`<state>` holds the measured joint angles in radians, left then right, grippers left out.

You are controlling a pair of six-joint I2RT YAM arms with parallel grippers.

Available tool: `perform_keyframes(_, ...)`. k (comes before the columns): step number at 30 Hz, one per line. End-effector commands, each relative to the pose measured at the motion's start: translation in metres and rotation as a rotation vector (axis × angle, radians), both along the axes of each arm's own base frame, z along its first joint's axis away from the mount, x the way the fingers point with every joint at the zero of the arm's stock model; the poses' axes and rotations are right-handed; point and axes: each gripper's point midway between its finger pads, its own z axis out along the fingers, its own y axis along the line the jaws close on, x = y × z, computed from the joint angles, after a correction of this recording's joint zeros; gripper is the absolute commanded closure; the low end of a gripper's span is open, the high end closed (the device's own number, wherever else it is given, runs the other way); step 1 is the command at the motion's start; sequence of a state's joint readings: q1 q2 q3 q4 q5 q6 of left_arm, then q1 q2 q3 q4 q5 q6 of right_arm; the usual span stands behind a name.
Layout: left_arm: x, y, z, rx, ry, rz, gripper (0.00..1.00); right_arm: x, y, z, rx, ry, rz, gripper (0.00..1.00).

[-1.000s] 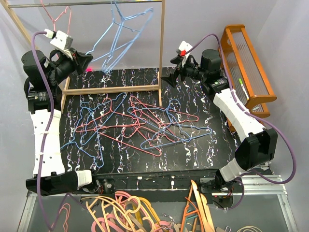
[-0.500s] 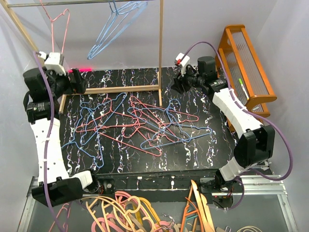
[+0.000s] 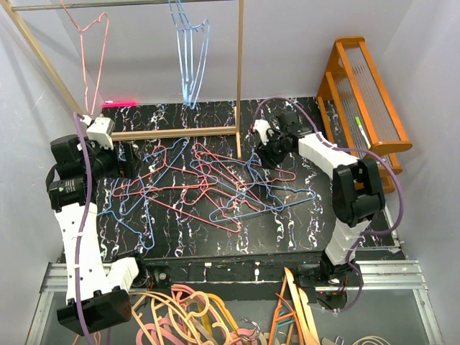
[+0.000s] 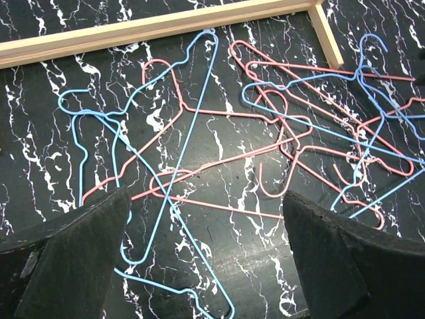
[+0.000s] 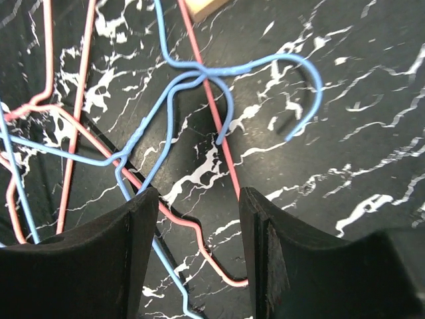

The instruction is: Organize the hangers

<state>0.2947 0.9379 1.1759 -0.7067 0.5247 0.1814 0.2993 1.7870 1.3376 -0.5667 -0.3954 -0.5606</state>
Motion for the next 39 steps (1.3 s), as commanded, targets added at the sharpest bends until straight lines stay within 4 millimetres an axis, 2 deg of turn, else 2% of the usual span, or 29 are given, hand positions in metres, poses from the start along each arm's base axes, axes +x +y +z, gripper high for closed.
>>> perform_keyframes(1,-0.011,-0.010,-0.008,0.001,0.022,-0.071,0.03,0.006,0.008,-0.008,-0.013,-0.016,0.096,0.47)
perform_keyframes(8,-0.012,-0.011,-0.016,0.003,0.039,-0.094,0.03,0.000,0.022,-0.026,-0.028,0.019,0.130,0.48)
perform_keyframes(18,-0.009,-0.011,-0.024,0.004,0.053,-0.111,0.03,-0.001,0.028,-0.042,-0.047,0.036,0.132,0.49)
perform_keyframes(23,-0.007,-0.011,-0.025,0.009,0.051,-0.119,0.03,0.007,0.024,-0.055,-0.081,0.021,0.130,0.54)
perform_keyframes(27,-0.006,-0.011,-0.027,0.009,0.056,-0.122,0.03,0.014,0.029,-0.060,-0.085,0.022,0.139,0.59)
perform_keyframes(33,-0.005,-0.012,-0.031,0.006,0.061,-0.137,0.03,0.006,0.038,-0.075,-0.130,0.040,0.168,0.60)
perform_keyframes(34,-0.004,-0.013,-0.032,0.001,0.065,-0.145,0.03,0.004,0.038,-0.078,-0.136,0.043,0.168,0.63)
perform_keyframes(36,-0.004,-0.018,-0.033,-0.026,0.079,-0.171,0.03,0.002,0.038,-0.080,-0.141,0.046,0.172,0.77)
perform_keyframes(38,-0.004,-0.028,-0.035,-0.079,0.109,-0.225,0.03,0.004,0.036,-0.074,-0.155,0.027,0.179,0.92)
perform_keyframes(39,-0.004,-0.033,-0.037,-0.111,0.130,-0.255,0.03,0.007,0.034,-0.065,-0.165,0.004,0.186,0.92)
